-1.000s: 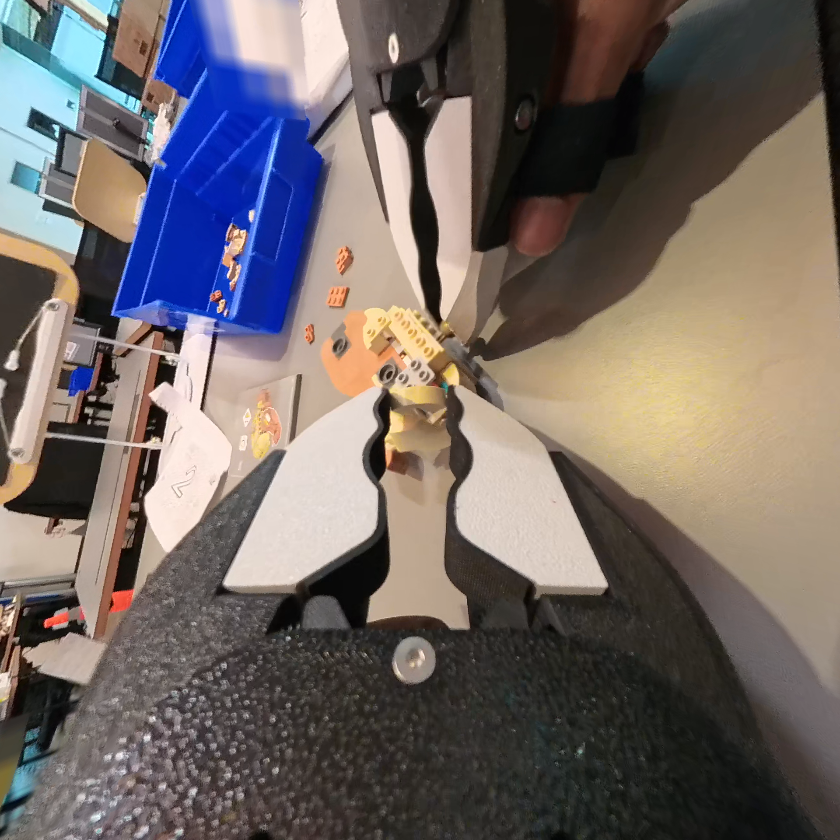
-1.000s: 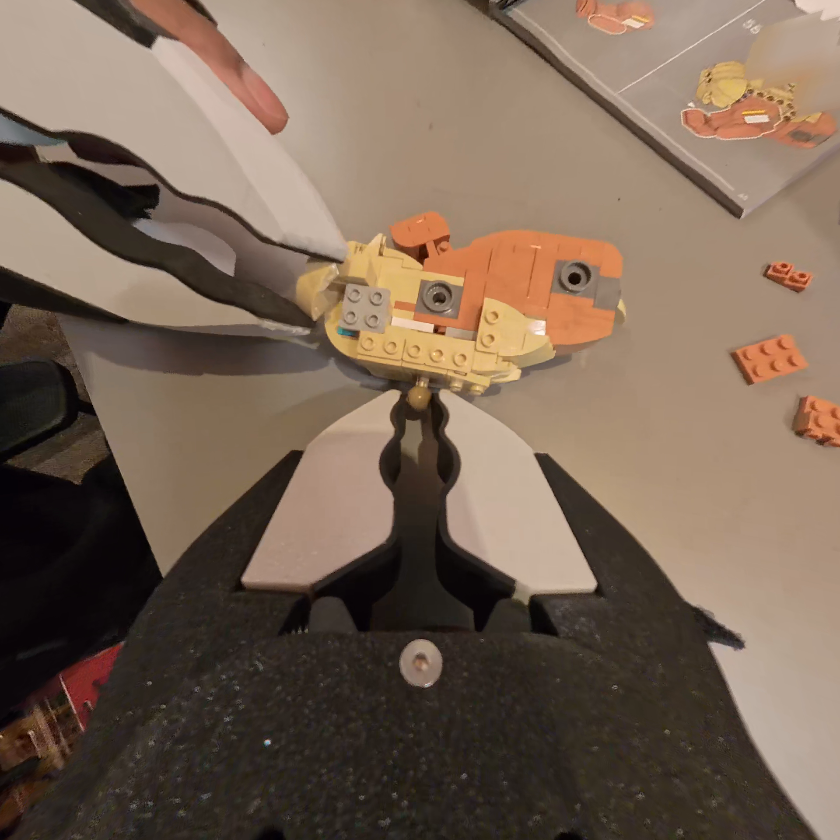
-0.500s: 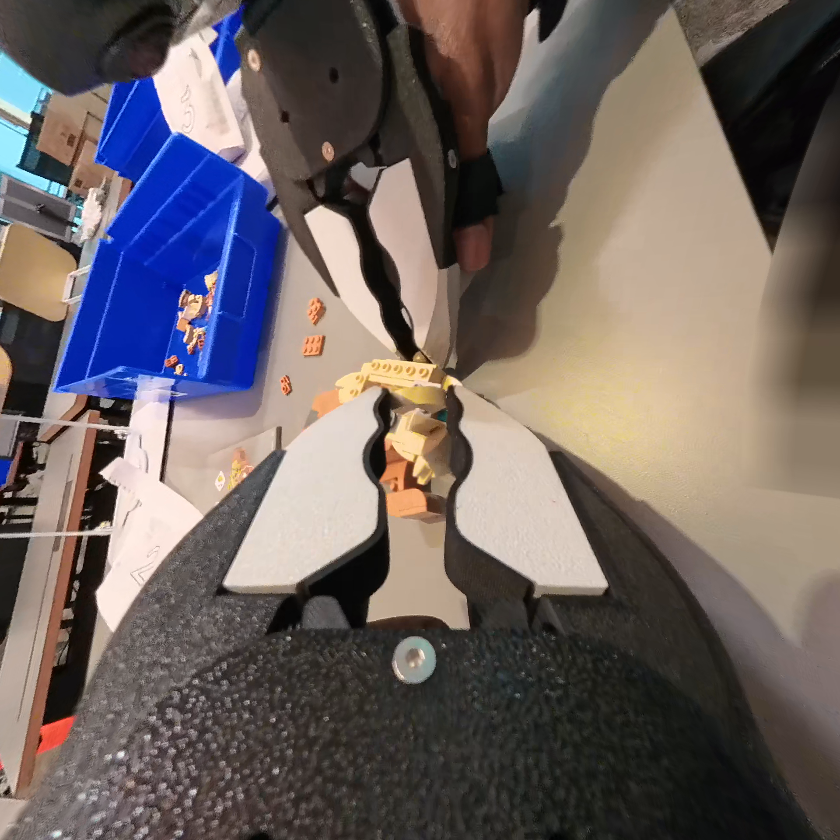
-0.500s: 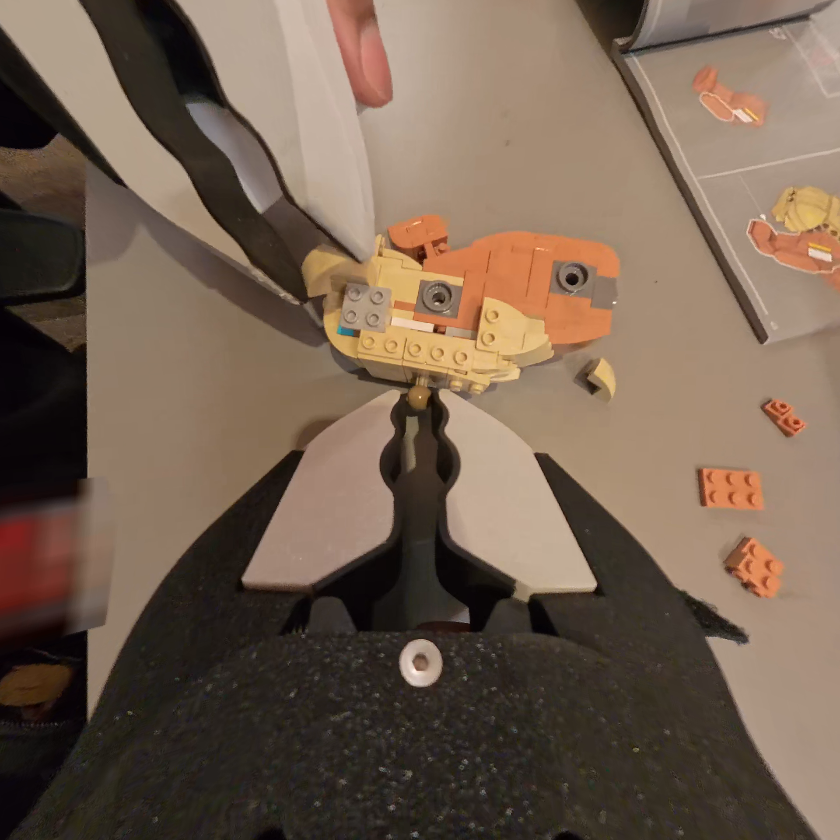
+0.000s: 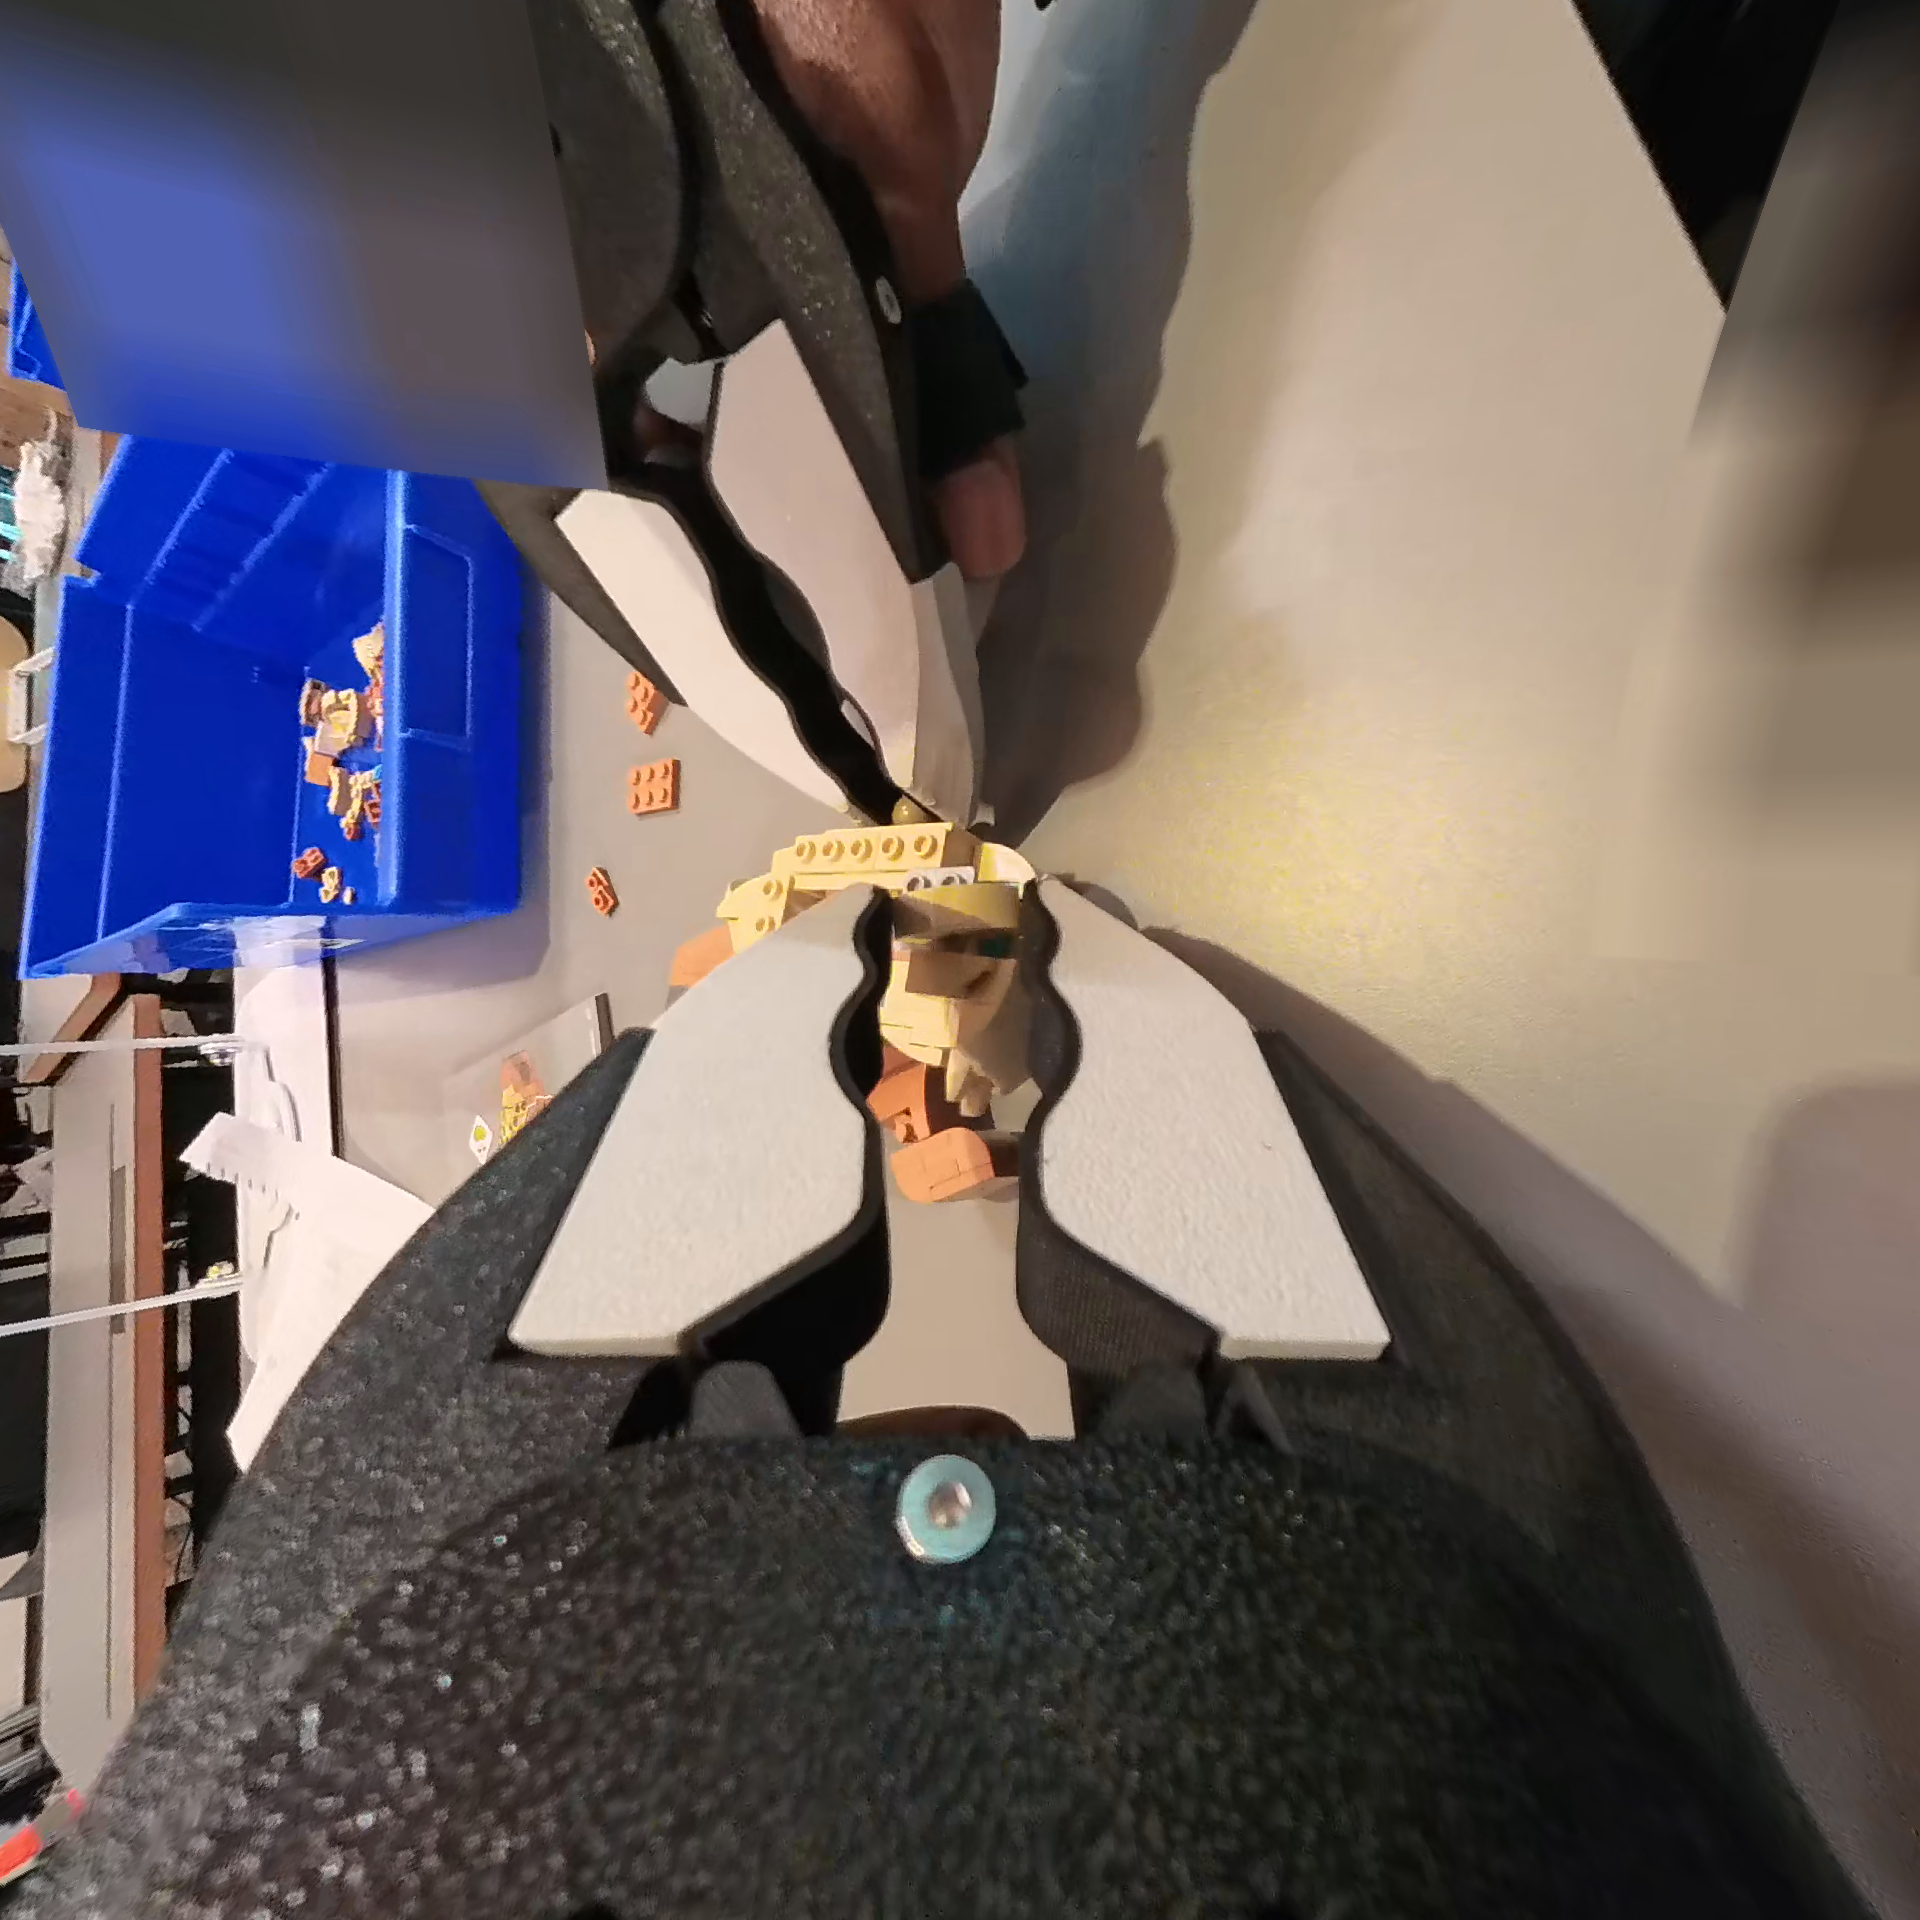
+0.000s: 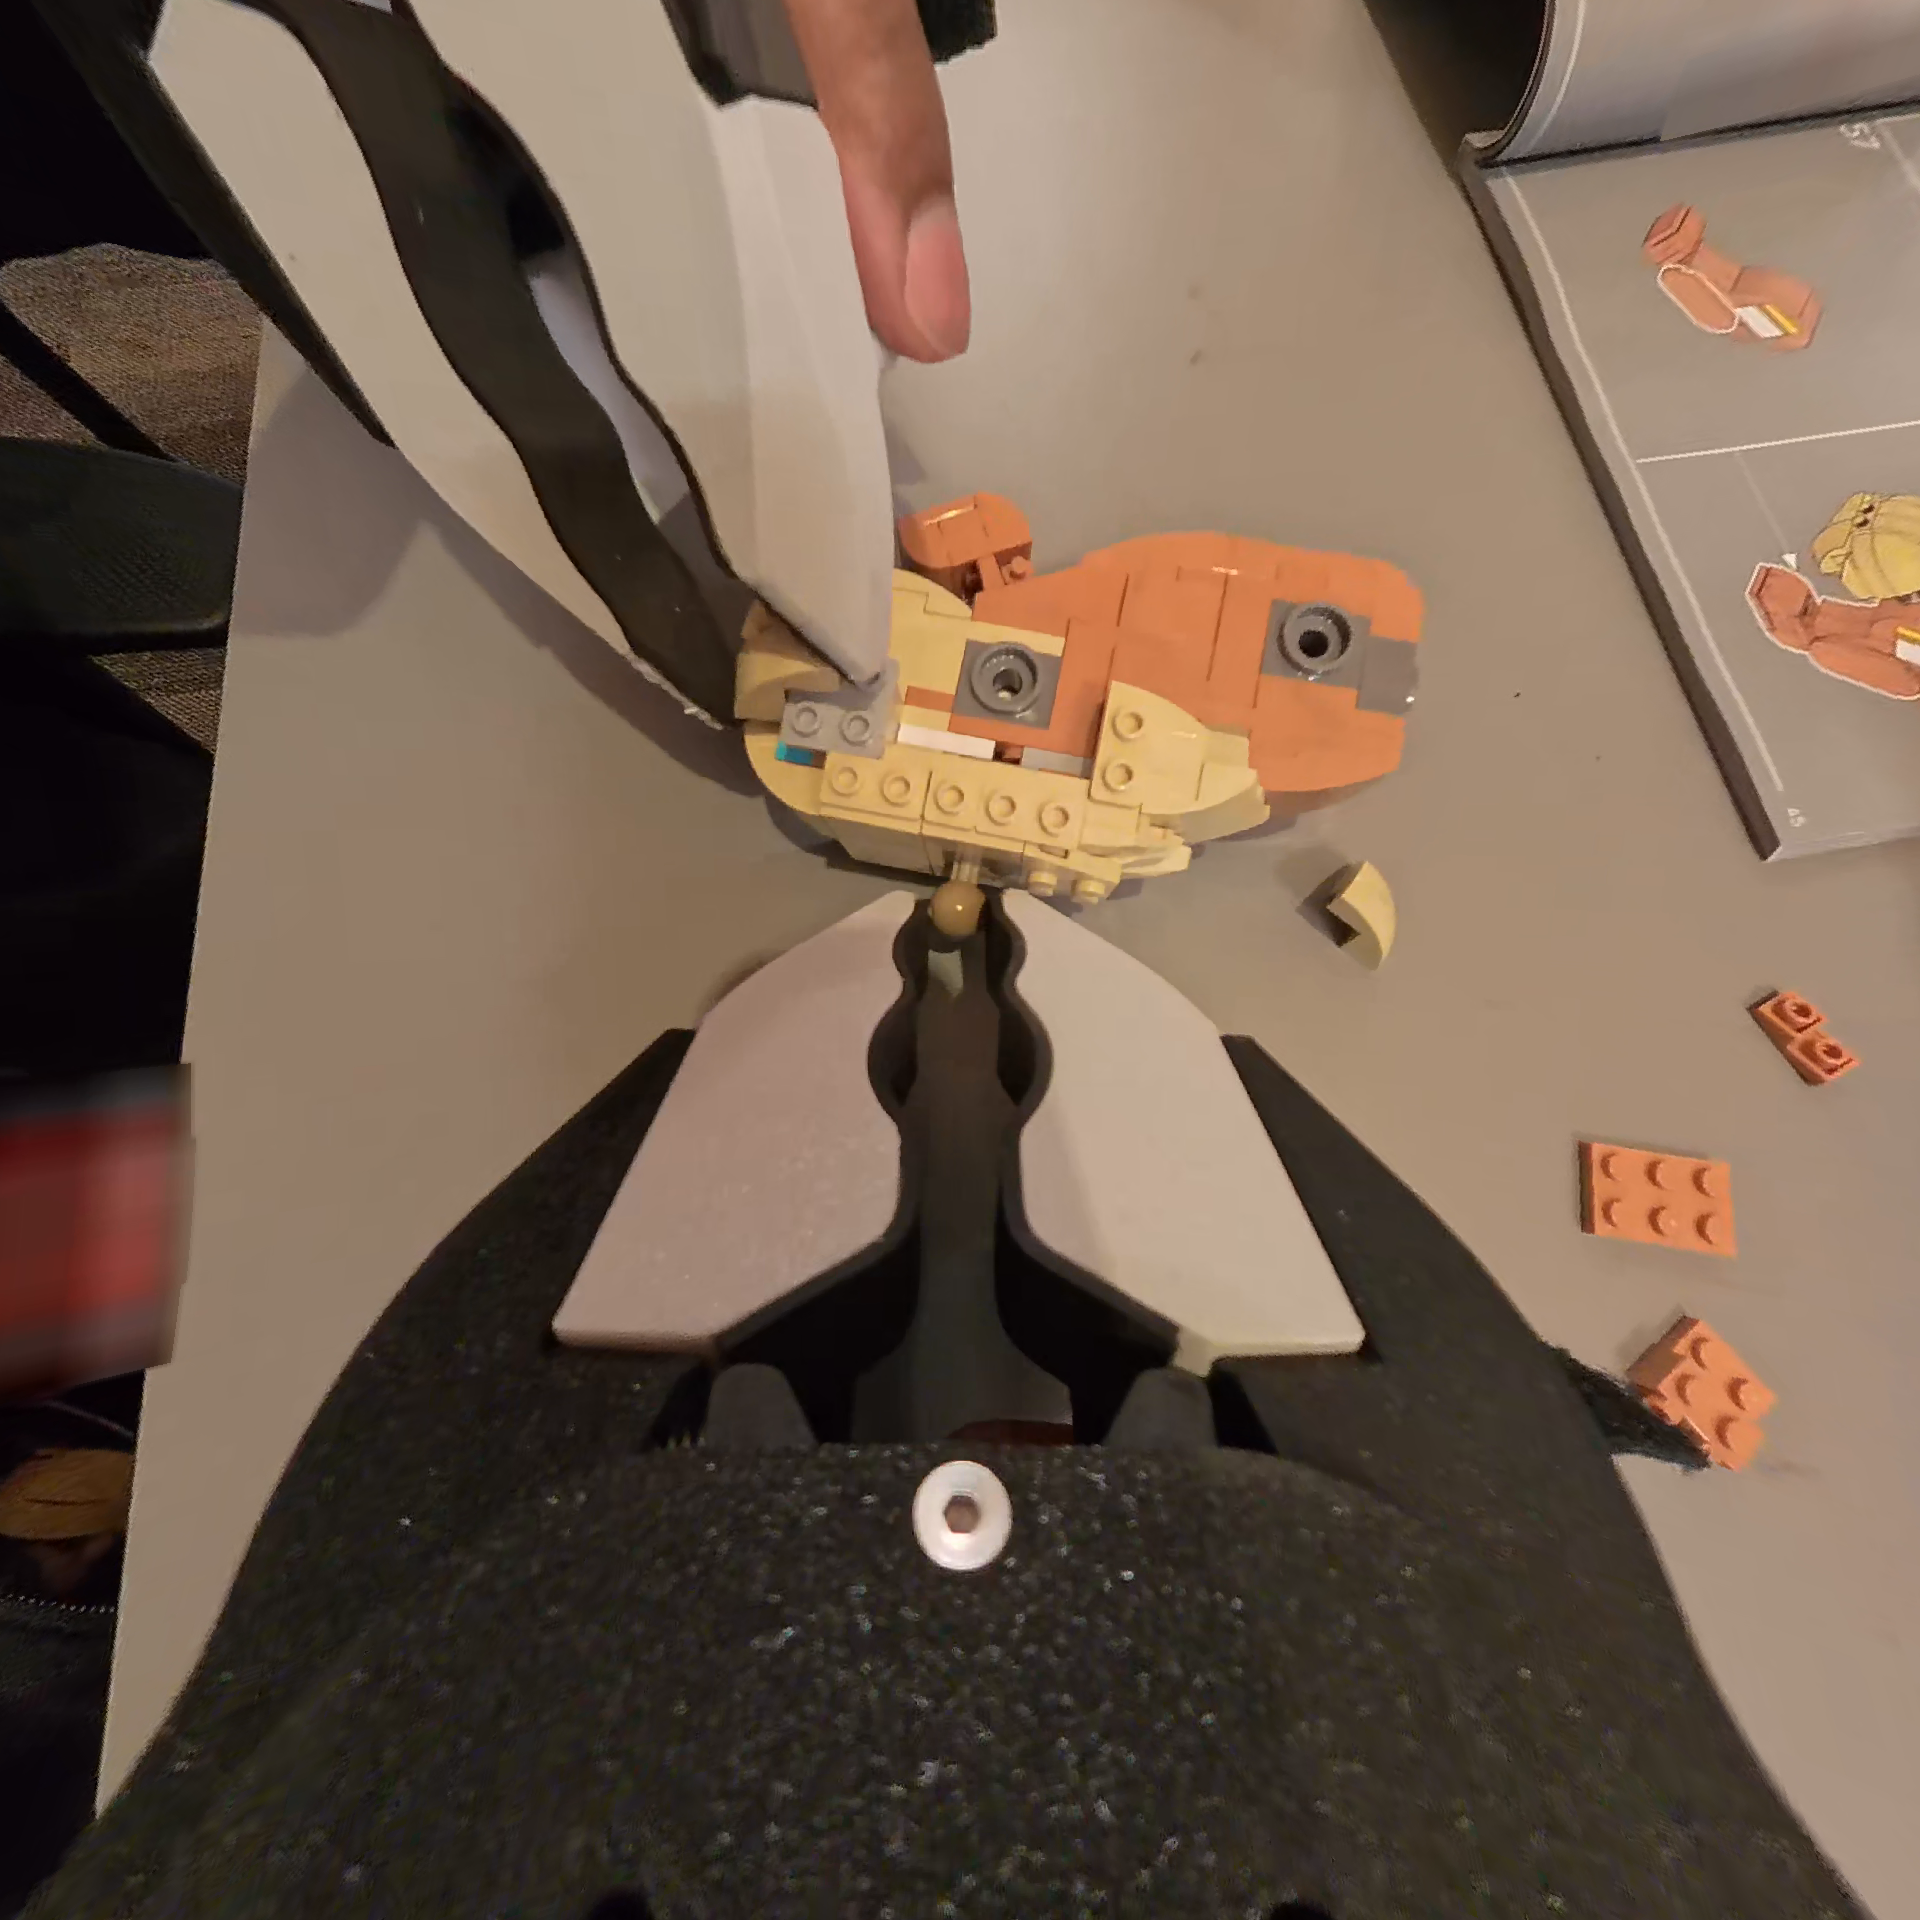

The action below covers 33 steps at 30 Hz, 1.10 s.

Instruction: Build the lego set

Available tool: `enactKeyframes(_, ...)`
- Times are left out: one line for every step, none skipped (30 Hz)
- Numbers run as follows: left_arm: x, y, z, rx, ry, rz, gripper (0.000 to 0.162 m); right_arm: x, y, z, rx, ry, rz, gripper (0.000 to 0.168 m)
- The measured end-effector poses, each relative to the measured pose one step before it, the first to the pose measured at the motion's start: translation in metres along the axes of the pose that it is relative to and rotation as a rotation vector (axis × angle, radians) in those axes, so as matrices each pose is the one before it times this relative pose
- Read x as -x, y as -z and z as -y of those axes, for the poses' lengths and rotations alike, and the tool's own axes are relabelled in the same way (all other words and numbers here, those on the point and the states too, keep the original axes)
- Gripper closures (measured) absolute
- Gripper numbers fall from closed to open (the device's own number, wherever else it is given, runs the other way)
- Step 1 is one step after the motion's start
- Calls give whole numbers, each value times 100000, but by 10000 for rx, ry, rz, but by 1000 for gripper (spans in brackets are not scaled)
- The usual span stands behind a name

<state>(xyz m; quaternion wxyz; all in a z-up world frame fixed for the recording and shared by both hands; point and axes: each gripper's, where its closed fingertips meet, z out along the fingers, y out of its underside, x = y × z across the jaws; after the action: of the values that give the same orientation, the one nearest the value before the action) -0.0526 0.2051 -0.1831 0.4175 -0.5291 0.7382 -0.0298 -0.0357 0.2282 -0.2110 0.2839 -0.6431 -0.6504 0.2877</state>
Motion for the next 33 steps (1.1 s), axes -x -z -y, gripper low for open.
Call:
enactKeyframes(43,37,-38,-2,23,0,138,5,10,-4,-7,-5,16,158)
enactKeyframes(69,38,-76,5,17,21,138,9,3,1,-6,-4,12,158)
enactKeyframes(17,41,-58,-2,19,-6,138,17,-4,8,-6,3,15,158)
enactKeyframes(12,38,-46,19,7,-6,139,5,1,-1,1,2,5,158)
enactKeyframes(-2,27,-24,32,-11,-6,138,0,4,-1,-4,2,1,158)
enactKeyframes(-18,0,-5,51,-22,-19,138,8,-8,8,-1,3,0,158)
enactKeyframes(-48,-2,-14,70,-32,-38,138,6,-2,4,-3,6,0,158)
enactKeyframes(-66,-12,-14,94,-43,-50,138,-2,3,14,-5,2,0,158)
enactKeyframes(-45,3,-33,110,-50,-49,138,16,-5,22,-6,1,5,159)
enactKeyframes(-32,17,-22,124,-69,-44,138,21,-3,18,-3,-14,17,159)
enactKeyframes(-23,26,-37,130,-86,-36,138,42,-1,16,-1,-32,30,159)
enactKeyframes(-47,30,-58,150,-91,-56,138,44,-4,21,-5,-36,37,159)
enactKeyframes(-39,35,-54,158,-108,-54,138,36,-8,22,-1,-27,36,159)
enactKeyframes(-41,32,-58,170,-146,-49,138,32,-10,25,-3,-14,25,159)
enactKeyframes(-17,36,-51,164,-167,-26,138,18,-15,15,-1,-18,20,159)
enactKeyframes(-5,44,-57,172,-166,-18,139,23,-16,10,8,-33,23,159)
enactKeyframes(6,38,-48,175,-146,-20,139,17,-23,13,-5,-43,28,159)
enactKeyframes(-6,29,-52,168,-140,-28,138,24,-22,11,-4,-51,29,159)
enactKeyframes(-9,24,-28,150,-138,-14,139,2,-20,21,0,-50,21,159)
enactKeyframes(-19,17,-34,149,-118,-23,139,17,-16,18,-3,-36,16,159)
enactKeyframes(-21,13,-34,134,-93,-15,139,16,-7,8,0,-30,12,159)
enactKeyframes(-1,15,-21,109,-87,14,139,24,-6,5,2,-20,15,159)
enactKeyframes(-19,28,-29,93,-88,13,139,22,-5,10,-7,-11,19,159)
enactKeyframes(-16,21,-38,85,-61,10,139,35,-11,1,-7,-19,25,159)
enactKeyframes(-44,39,-38,75,-41,-6,139,36,-11,13,-5,-16,19,159)
enactKeyframes(-81,34,-32,67,-53,-29,139,-1,-14,-8,10,-1,0,159)
enactKeyframes(-97,13,-22,60,-45,-40,138,2,-6,-17,12,-1,-6,158)
enactKeyframes(-120,-25,-24,58,-25,-46,136,16,-19,-17,13,-10,16,158)
enactKeyframes(-55,-49,-32,41,2,-13,135,10,-13,6,-10,-7,12,158)
enactKeyframes(-15,-36,8,7,27,4,134,3,9,29,-16,-6,-2,158)
enactKeyframes(-22,-12,7,0,25,-1,134,-6,-4,12,7,4,-11,158)
enactKeyframes(16,5,-12,11,3,24,134,7,2,-8,5,14,-10,158)
enactKeyframes(4,8,-18,16,7,17,134,12,-14,-3,1,-1,1,158)
